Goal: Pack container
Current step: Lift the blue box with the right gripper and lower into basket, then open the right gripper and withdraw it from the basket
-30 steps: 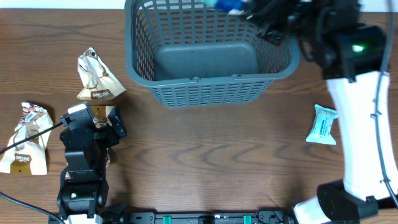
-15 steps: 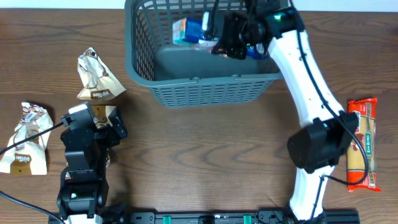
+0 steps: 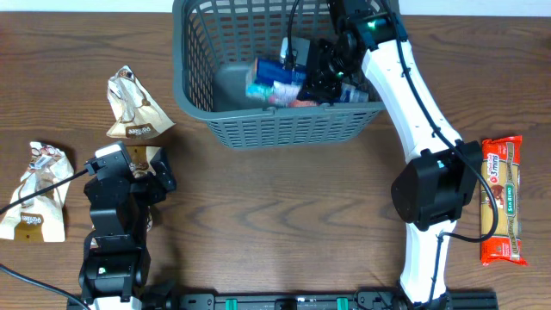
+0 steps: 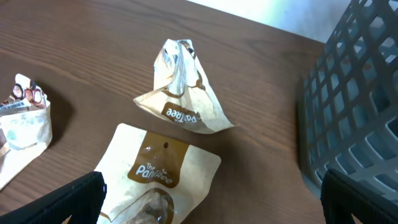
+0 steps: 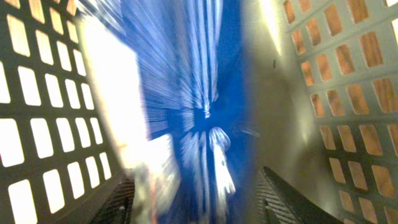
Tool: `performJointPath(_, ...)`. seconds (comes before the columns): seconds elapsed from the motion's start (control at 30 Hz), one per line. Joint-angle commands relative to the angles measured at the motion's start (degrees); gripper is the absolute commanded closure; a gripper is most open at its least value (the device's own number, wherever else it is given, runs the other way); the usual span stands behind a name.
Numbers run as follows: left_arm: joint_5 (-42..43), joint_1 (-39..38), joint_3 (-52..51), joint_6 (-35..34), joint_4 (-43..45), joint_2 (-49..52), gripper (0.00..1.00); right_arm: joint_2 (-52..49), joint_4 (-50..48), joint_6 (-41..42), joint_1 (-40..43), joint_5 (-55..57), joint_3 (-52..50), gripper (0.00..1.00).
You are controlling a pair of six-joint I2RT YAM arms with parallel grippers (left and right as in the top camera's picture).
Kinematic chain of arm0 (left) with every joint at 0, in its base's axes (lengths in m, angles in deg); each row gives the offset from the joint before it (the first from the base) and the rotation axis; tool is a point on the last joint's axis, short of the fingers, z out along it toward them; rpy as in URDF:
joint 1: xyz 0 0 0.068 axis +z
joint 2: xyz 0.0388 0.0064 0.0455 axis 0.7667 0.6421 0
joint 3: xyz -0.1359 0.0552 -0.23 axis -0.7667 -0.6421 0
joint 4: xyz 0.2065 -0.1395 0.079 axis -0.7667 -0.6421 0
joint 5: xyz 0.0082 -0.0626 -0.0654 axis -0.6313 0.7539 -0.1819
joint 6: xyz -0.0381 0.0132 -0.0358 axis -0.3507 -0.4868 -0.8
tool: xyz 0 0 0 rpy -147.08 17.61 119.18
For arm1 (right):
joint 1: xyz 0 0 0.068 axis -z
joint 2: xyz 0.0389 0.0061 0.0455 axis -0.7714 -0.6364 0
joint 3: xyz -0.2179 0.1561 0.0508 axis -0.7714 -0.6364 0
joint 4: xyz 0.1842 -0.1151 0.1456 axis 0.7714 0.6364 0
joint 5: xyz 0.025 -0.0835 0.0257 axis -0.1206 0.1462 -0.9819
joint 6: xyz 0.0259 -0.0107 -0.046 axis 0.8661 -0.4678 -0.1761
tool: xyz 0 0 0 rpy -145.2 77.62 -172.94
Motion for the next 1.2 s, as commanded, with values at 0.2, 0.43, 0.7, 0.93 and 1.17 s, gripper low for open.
performJointPath(0.2, 0.17, 0.28, 1.70, 0.28, -1.99, -0.04, 0.01, 1.70, -1.40, 2.64, 0.66, -0.63, 2.93, 0.51)
performJointPath(0.43, 0.17, 0.31, 1.70, 0.28, -1.95, -0.04, 0.01, 3.39, -4.20, 16.55, 3.15, -0.24, 21.75, 0.37)
performJointPath(0.7, 0.17, 0.28, 1.70, 0.28, -1.97, -0.04, 0.01, 5.05, -0.48, 39.04, 13.86, 5.55, 39.65, 0.33)
performJointPath(0.93, 0.17, 0.28, 1.70, 0.26, -1.95, -0.04, 0.01, 6.71, 17.53, 57.46, 28.96, 19.89, 40.50, 0.27)
performJointPath(1.17, 0.15, 0.31, 1.70, 0.31, -1.90, -0.04, 0.01, 6.69, 28.30, 58.38, 37.44, 20.55, 40.35, 0.27)
